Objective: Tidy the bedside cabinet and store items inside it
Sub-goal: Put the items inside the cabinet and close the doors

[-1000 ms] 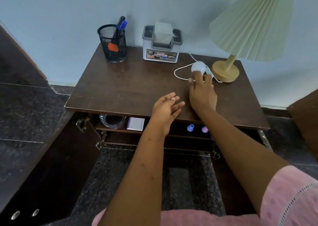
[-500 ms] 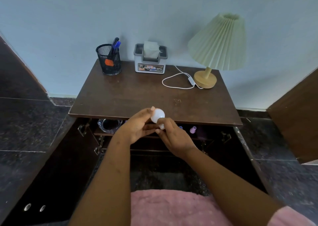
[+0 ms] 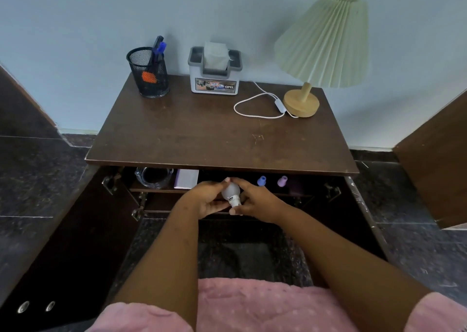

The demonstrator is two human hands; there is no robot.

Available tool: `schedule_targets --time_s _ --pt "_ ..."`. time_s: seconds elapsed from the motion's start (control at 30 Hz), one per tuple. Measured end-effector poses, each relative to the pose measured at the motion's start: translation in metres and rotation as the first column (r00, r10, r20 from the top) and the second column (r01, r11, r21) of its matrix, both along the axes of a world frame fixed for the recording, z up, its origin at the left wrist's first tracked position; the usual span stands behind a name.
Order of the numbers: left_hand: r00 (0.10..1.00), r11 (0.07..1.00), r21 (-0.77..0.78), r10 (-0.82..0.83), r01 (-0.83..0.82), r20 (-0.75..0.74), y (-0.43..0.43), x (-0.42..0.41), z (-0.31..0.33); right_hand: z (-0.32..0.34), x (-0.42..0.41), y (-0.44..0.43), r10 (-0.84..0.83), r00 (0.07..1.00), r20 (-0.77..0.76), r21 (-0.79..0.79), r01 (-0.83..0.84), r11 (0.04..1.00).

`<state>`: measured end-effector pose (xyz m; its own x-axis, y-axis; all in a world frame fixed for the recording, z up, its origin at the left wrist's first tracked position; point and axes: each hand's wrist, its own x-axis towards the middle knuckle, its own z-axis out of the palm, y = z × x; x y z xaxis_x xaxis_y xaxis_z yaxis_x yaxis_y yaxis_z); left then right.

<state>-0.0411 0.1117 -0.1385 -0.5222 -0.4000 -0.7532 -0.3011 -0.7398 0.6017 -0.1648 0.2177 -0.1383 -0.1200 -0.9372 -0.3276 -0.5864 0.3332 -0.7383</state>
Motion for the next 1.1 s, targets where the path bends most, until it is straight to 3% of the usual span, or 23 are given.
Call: schedule_targets --time_s 0.23,0.57,0.8,0.87,0.97,1.1 --pt "0.993 0.996 0.074 0.055 -0.048 -0.1 0.019 -0.04 -0.035 -0.019 -0.045 0.003 0.087 0.986 -0.145 0.102 -0.073 0.992" --pt "0.99 0.994 0.111 0.012 0.003 -0.138 0.043 -0.08 -0.062 -0.023 -0.081 0.025 0.213 0.885 -0.413 0.186 -0.147 0.971" --pt "0.975 0.993 0.12 0.017 0.01 -0.222 0.048 -0.095 -0.062 -0.027 -0.092 0.03 0.089 0.732 -0.675 0.088 -0.04 0.995" --pt "0.984 0.999 0.03 -0.031 0.037 -0.173 0.048 -0.098 -0.062 -0.025 -0.096 0.026 0.018 0.68 -0.733 0.03 0.006 1.0" --pt "0.998 0.954 -0.296 -0.045 0.053 0.032 0.045 -0.098 -0.075 -0.028 -0.104 0.018 -0.094 0.639 -0.763 -0.029 0.111 0.993" --pt "0.993 0.856 -0.513 0.003 0.057 0.117 0.04 -0.093 -0.084 -0.04 -0.112 0.008 -0.016 0.701 -0.713 0.123 0.148 0.981"
